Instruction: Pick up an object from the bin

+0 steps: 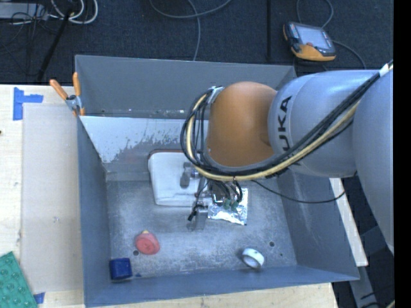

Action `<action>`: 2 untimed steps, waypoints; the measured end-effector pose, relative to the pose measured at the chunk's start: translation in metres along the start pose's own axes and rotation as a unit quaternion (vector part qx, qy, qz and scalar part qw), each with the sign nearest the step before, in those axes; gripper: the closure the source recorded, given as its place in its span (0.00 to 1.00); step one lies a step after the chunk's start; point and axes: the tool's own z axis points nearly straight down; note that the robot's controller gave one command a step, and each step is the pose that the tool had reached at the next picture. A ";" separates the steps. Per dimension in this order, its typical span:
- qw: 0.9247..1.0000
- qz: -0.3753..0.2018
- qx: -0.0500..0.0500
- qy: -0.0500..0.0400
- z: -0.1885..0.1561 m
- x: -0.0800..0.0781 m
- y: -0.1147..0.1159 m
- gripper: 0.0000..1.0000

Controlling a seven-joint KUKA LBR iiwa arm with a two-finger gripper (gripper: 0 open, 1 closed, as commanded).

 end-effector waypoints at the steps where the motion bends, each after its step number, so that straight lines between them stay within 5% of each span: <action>1: 1.000 -0.031 0.000 0.001 0.083 0.035 0.053 0.00; 2: 0.964 -0.265 0.000 -0.003 0.084 0.058 0.105 0.00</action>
Offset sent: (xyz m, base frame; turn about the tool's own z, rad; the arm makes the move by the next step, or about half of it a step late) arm -0.0317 0.0499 -0.0772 -0.0562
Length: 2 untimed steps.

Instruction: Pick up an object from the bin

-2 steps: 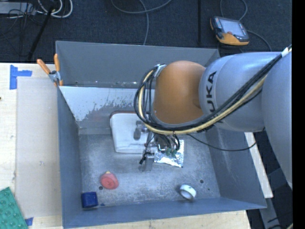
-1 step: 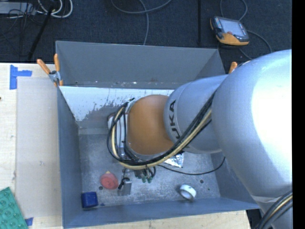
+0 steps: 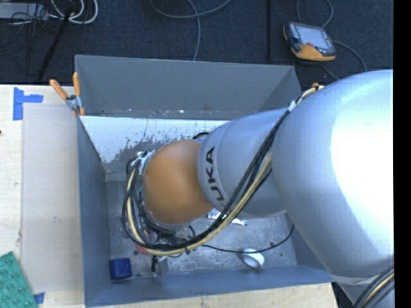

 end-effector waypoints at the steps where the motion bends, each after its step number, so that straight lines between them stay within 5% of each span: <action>1: 1.000 0.003 0.000 0.000 0.000 0.000 -0.002 1.00; 2: 0.982 -0.189 0.001 -0.003 -0.062 0.001 0.016 1.00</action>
Offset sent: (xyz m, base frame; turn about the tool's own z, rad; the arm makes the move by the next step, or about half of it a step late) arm 0.0000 0.0000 0.0000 0.0000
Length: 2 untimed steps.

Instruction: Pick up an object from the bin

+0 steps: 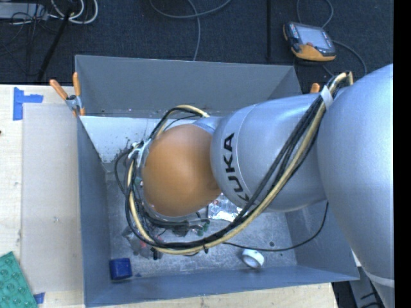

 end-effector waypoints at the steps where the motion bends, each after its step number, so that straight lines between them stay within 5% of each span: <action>1: 1.000 -0.009 0.002 -0.003 -0.075 -0.036 -0.027 1.00; 2: 0.979 -0.203 -0.002 0.003 -0.033 0.001 -0.001 1.00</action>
Offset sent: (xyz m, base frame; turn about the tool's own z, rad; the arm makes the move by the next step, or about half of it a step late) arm 0.0397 0.0104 0.0706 -0.0214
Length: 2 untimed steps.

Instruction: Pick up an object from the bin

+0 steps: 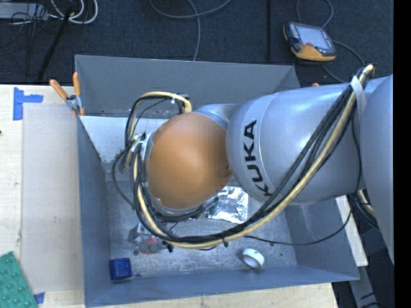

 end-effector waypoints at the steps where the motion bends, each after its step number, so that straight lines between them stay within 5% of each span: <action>1: 1.000 0.001 0.006 -0.005 -0.092 -0.018 -0.035 1.00; 2: 1.000 0.003 -0.001 0.000 -0.028 -0.020 -0.044 1.00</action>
Offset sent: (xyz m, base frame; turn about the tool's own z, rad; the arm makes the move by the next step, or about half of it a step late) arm 0.0362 0.0076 0.0876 -0.0020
